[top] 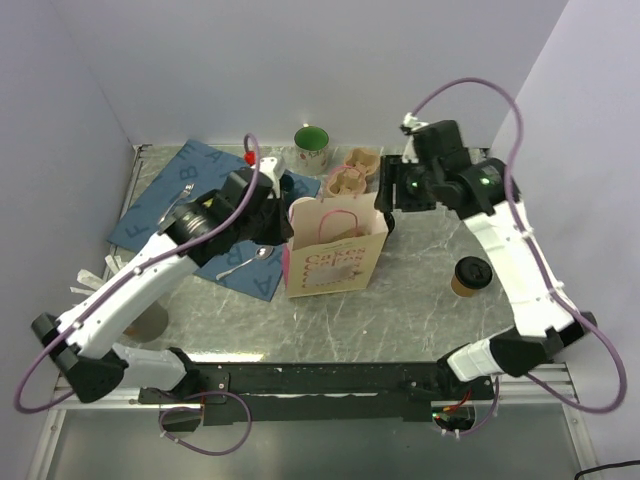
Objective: Pack the takeout coffee
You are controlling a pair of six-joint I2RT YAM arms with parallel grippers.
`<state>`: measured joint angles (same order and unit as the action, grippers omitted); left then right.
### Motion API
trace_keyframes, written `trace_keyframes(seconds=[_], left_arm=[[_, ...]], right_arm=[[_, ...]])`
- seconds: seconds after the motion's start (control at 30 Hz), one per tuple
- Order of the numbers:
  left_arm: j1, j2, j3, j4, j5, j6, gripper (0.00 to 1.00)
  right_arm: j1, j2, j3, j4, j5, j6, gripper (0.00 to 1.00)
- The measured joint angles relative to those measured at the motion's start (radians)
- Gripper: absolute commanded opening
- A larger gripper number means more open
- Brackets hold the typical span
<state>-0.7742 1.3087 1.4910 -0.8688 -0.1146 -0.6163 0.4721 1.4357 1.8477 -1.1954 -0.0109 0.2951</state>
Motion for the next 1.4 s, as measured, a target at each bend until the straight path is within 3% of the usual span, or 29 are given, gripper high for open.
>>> trace_keyframes(seconds=[0.2,0.37,0.53,0.83,1.03,1.2,1.3,1.4], left_arm=[[-0.005,-0.166,-0.142,0.120,0.087,0.052,0.01],[-0.020,-0.353,-0.383,0.298,0.148,0.134,0.01],[-0.024,-0.507,-0.574,0.443,0.235,0.179,0.01],[-0.028,-0.547,-0.612,0.485,0.278,0.205,0.01],[-0.028,-0.537,-0.611,0.483,0.279,0.203,0.01],[-0.028,-0.538,-0.611,0.482,0.278,0.203,0.01],[-0.028,-0.537,-0.610,0.477,0.278,0.200,0.01],[-0.028,-0.530,-0.602,0.465,0.275,0.185,0.01]], right_arm=[[-0.060,-0.132,0.011,-0.056,-0.014,0.030,0.77],[-0.121,-0.197,0.010,-0.079,-0.003,0.039,0.80],[-0.139,-0.223,-0.039,-0.105,0.016,0.059,0.75],[-0.139,-0.458,-0.392,-0.007,-0.253,0.177,0.71],[-0.120,-0.552,-0.507,0.040,-0.316,0.295,0.69],[-0.005,-0.529,-0.530,0.042,-0.261,0.369,0.66],[0.077,-0.494,-0.530,0.018,-0.190,0.412,0.52],[0.122,-0.446,-0.532,0.016,-0.127,0.438,0.23]])
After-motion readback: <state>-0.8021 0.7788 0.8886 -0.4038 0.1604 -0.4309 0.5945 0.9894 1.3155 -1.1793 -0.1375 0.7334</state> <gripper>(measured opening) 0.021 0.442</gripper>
